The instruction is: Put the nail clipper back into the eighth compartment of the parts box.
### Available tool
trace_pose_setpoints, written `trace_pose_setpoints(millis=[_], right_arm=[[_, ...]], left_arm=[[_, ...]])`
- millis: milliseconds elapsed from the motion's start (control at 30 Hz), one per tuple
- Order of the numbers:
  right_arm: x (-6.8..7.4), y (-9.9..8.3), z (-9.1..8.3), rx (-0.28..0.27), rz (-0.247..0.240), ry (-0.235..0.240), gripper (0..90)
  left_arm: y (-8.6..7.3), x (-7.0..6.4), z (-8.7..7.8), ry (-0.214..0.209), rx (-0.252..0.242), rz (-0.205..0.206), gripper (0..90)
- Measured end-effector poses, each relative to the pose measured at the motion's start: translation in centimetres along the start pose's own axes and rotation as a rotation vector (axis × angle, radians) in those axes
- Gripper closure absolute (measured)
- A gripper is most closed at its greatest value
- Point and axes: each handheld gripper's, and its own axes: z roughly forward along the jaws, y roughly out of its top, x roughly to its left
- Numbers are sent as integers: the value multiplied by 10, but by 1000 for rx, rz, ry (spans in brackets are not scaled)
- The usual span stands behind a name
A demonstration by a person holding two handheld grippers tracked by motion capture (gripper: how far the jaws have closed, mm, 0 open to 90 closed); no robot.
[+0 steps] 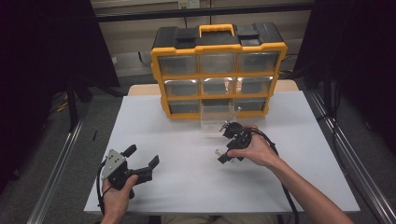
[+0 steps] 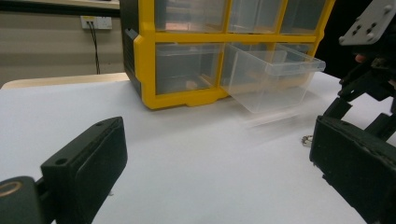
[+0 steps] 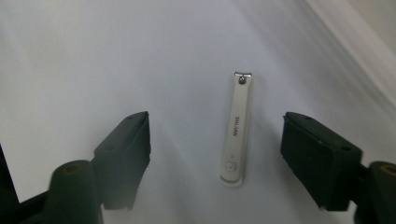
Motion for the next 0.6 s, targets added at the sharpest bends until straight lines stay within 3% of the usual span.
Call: trace_pose_setpoints(millis=[167, 367, 433, 533, 600], right_arm=[[-1, 4, 6, 37, 31, 14, 342], [-3, 10, 6, 64, 33, 3, 435], [-5, 12, 7, 63, 18, -1, 469], [-3, 14, 10, 64, 41, 3, 503], [-5, 15, 11, 81, 31, -11, 537]], left_arm=[[0, 1, 0, 1, 4, 9, 42], [0, 0, 1, 4, -2, -6, 44], [0, 1, 0, 4, 7, 13, 44], [0, 1, 0, 6, 2, 13, 44], [0, 1, 0, 7, 2, 11, 44]])
